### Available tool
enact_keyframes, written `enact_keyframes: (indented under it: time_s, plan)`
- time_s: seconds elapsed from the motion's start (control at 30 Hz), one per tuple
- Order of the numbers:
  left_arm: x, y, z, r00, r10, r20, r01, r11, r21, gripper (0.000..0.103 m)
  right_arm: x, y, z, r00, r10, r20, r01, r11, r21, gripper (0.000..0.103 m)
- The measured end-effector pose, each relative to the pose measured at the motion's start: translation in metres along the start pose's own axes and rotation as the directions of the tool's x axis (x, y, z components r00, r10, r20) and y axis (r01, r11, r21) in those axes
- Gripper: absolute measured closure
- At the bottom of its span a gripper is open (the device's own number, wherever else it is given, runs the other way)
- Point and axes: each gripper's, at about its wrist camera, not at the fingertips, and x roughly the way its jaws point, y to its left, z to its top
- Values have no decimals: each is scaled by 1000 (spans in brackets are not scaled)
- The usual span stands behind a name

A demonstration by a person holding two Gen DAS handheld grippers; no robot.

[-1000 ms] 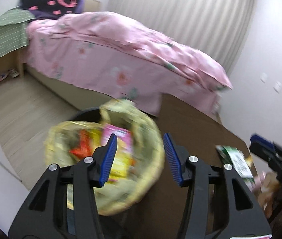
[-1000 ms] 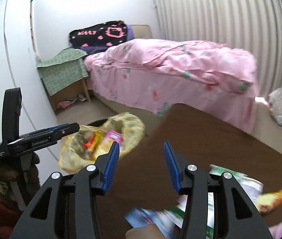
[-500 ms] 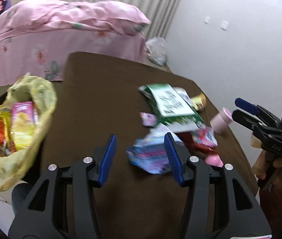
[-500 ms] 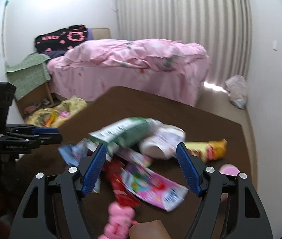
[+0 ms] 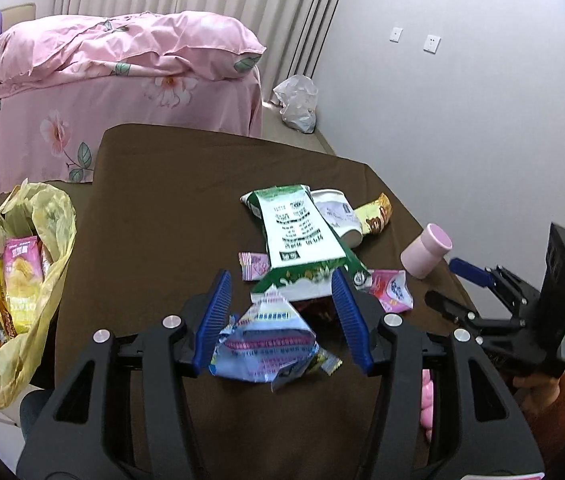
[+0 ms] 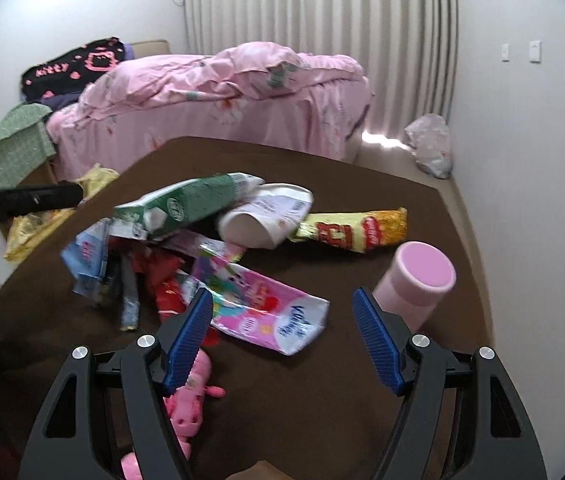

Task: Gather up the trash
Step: 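Move the left gripper back to the table toward a blue wrapper, then grasp the blue wrapper with the left gripper while the right grasps a red wrapper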

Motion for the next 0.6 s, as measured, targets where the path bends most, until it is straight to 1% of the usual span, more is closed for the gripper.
enact_keyframes:
  time_s: [0.03,0.17,0.27,0.37,0.4,0.43,0.53,0.57,0.6]
  plan:
    - [2,0,0,1000,1,-5,-1,1000,-2,53,0,1,-1,1000,10,2,-10,1000,-5,34]
    - [12,-1,-12,998,8,-67,-6,1000,29,52,8,4,-3,994,111,-19,-111,993,-31,34]
    - [16,2,-25,993,57,-108,-49,996,77,52,16,3,-1,990,139,-37,-140,989,-35,34]
    - [15,11,-30,990,83,-112,-74,994,75,52,23,1,4,989,142,-42,-144,988,-48,34]
    - [14,16,-30,989,101,-110,-93,993,69,52,26,1,6,987,153,-44,-155,986,-55,34]
    - [13,18,-30,988,115,-105,-109,992,66,52,28,2,7,984,169,-50,-171,983,-58,34]
    - [8,27,-29,982,167,-83,-164,985,51,52,34,8,12,965,248,-86,-253,967,-43,34]
    - [7,30,-29,982,168,-82,-165,985,43,52,35,15,13,955,284,-89,-289,956,-42,34]
    - [5,34,-29,984,160,-82,-158,987,29,52,34,21,13,951,297,-89,-303,952,-51,34]
